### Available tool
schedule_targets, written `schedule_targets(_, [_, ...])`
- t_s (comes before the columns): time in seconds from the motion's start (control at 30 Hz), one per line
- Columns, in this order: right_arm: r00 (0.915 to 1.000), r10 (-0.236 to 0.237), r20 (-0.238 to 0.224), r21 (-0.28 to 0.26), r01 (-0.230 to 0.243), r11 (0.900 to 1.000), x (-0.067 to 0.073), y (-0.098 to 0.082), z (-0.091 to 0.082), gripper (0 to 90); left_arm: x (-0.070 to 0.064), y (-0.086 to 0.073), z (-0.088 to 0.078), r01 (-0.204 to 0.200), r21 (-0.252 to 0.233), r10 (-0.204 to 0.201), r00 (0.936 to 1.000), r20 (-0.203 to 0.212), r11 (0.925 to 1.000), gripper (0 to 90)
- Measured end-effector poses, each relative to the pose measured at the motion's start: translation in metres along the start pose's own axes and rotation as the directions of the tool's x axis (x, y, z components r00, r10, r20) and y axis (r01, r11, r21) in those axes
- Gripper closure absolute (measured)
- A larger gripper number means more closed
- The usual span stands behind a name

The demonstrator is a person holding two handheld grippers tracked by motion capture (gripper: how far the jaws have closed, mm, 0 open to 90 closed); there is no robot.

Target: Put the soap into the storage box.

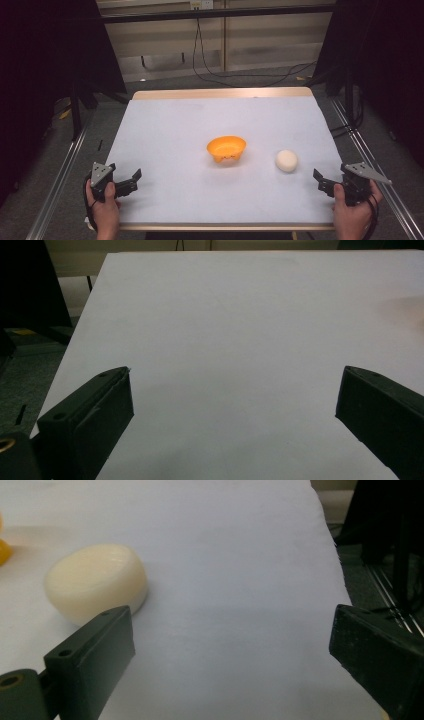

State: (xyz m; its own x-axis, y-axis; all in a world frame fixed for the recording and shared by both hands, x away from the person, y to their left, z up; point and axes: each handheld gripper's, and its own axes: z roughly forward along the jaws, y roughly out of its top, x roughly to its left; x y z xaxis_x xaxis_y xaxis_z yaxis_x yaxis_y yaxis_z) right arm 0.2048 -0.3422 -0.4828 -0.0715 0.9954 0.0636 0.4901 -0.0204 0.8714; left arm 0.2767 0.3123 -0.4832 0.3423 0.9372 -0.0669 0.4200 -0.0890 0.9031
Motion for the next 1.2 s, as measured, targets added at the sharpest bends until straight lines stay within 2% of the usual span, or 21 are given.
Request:
schedule_targets(0.03, [0.9997, -0.002, 0.023, 0.013, 0.001, 1.000, 0.001, 0.001, 0.002, 4.3, 0.000, 0.000, 0.000, 0.003, -0.001, -0.003, 1.0000, 0.001, 1.0000, 1.8])
schedule_targets(0.07, [0.9978, -0.028, 0.060, 0.027, 0.026, 0.999, 0.006, 0.004, 0.003, 8.2, -0.001, 0.000, -0.001, -0.002, -0.005, 0.002, 1.0000, 0.003, 1.0000, 1.8])
schedule_targets(0.1, [0.9978, -0.028, 0.060, 0.027, 0.026, 0.999, 0.006, 0.004, 0.003, 8.2, -0.001, 0.000, -0.001, -0.002, -0.005, 0.002, 1.0000, 0.003, 1.0000, 1.8])
schedule_targets(0.13, [0.9963, -0.056, 0.065, 0.057, 0.053, 0.997, 0.011, 0.005, 0.005, 8.8, -0.001, 0.000, -0.001, -0.003, -0.006, 0.003, 1.0000, 0.004, 1.0000, 1.8])
schedule_targets(0.2, [0.9964, -0.076, 0.038, 0.087, 0.072, 0.994, 0.015, 0.005, 0.006, 8.8, 0.000, 0.000, -0.001, -0.007, -0.007, 0.007, 1.0000, 0.001, 0.9999, 1.8])
schedule_targets(0.23, [0.9964, -0.076, 0.038, 0.087, 0.072, 0.994, 0.015, 0.005, 0.006, 8.8, 0.000, 0.000, -0.001, -0.007, -0.007, 0.007, 1.0000, 0.001, 0.9999, 1.8])
schedule_targets(0.3, [0.9961, -0.088, 0.007, 0.096, 0.086, 0.992, 0.017, 0.004, 0.004, 9.5, -0.001, 0.000, -0.001, -0.005, -0.008, 0.005, 1.0000, 0.003, 1.0000, 1.8])
schedule_targets(0.37, [0.9952, -0.098, 0.007, 0.099, 0.097, 0.990, 0.017, 0.004, 0.003, 12.1, -0.001, 0.000, -0.001, -0.008, -0.007, 0.008, 1.0000, 0.002, 0.9999, 1.8])
schedule_targets(0.4, [0.9942, -0.106, -0.017, 0.120, 0.107, 0.987, 0.016, 0.004, 0.003, 15.5, -0.001, 0.000, -0.001, -0.009, -0.006, 0.009, 1.0000, 0.003, 0.9999, 1.8])
schedule_targets(0.47, [0.9940, -0.102, -0.041, 0.127, 0.106, 0.986, 0.014, 0.004, 0.003, 15.5, -0.001, 0.000, -0.001, -0.010, -0.006, 0.010, 0.9999, 0.003, 0.9999, 1.8])
schedule_targets(0.67, [0.9921, -0.095, -0.082, 0.148, 0.107, 0.983, 0.011, 0.009, 0.003, 12.1, -0.001, 0.000, -0.001, -0.010, -0.005, 0.010, 0.9999, 0.001, 0.9999, 1.9])
schedule_targets(0.73, [0.9867, -0.102, -0.127, 0.164, 0.122, 0.979, 0.011, 0.013, 0.005, 7.5, -0.002, 0.000, -0.001, -0.006, -0.004, 0.006, 1.0000, 0.005, 1.0000, 1.9])
schedule_targets(0.77, [0.9867, -0.102, -0.127, 0.164, 0.122, 0.979, 0.011, 0.013, 0.005, 7.5, -0.001, 0.000, -0.001, -0.008, -0.003, 0.008, 1.0000, 0.004, 1.0000, 1.9])
schedule_targets(0.83, [0.9794, -0.119, -0.163, 0.196, 0.151, 0.969, 0.013, 0.016, 0.010, 4.8, -0.001, 0.000, 0.000, -0.009, -0.002, 0.009, 0.9999, 0.004, 1.0000, 1.8])
schedule_targets(0.97, [0.9718, -0.143, -0.187, 0.239, 0.186, 0.953, 0.019, 0.022, 0.017, 4.7, -0.001, 0.000, -0.001, -0.008, 0.000, 0.008, 1.0000, 0.005, 1.0000, 1.8])
schedule_targets(1.0, [0.9718, -0.143, -0.187, 0.239, 0.186, 0.953, 0.019, 0.022, 0.017, 4.7, -0.001, 0.000, -0.001, -0.008, 0.000, 0.008, 1.0000, 0.005, 1.0000, 1.8])
schedule_targets(1.03, [0.9664, -0.158, -0.203, 0.260, 0.208, 0.943, 0.022, 0.027, 0.021, 5.1, -0.001, 0.000, -0.001, -0.007, 0.001, 0.007, 1.0000, 0.003, 1.0000, 1.8])
schedule_targets(1.2, [0.9536, -0.177, -0.243, 0.304, 0.249, 0.920, 0.029, 0.039, 0.030, 4.9, 0.000, 0.000, 0.000, -0.001, -0.001, 0.001, 1.0000, 0.009, 1.0000, 1.9])
